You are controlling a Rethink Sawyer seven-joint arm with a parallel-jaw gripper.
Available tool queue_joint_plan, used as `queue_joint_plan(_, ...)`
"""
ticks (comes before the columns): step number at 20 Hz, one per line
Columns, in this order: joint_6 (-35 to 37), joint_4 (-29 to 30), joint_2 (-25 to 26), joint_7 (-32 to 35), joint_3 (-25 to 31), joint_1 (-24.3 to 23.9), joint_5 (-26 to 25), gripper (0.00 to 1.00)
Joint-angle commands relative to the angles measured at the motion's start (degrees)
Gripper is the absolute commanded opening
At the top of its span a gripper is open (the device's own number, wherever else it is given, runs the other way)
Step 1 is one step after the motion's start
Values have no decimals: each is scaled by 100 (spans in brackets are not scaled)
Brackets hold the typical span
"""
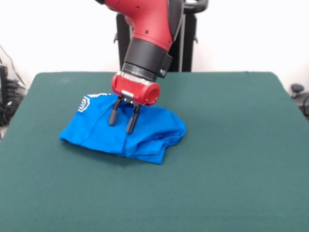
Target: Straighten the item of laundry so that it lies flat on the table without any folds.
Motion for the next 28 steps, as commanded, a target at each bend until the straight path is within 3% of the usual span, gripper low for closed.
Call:
queue_joint_plan(1, 361, 311, 192, 417, 728, 90, 187, 100)
queue_joint_plan(23, 70, 93, 658, 421, 604, 233, 497, 100)
queue_joint_plan(24, 115, 86, 668, 402, 559, 278, 524, 0)
queue_joint_plan(28, 301, 180, 476, 431, 673, 172, 424, 0)
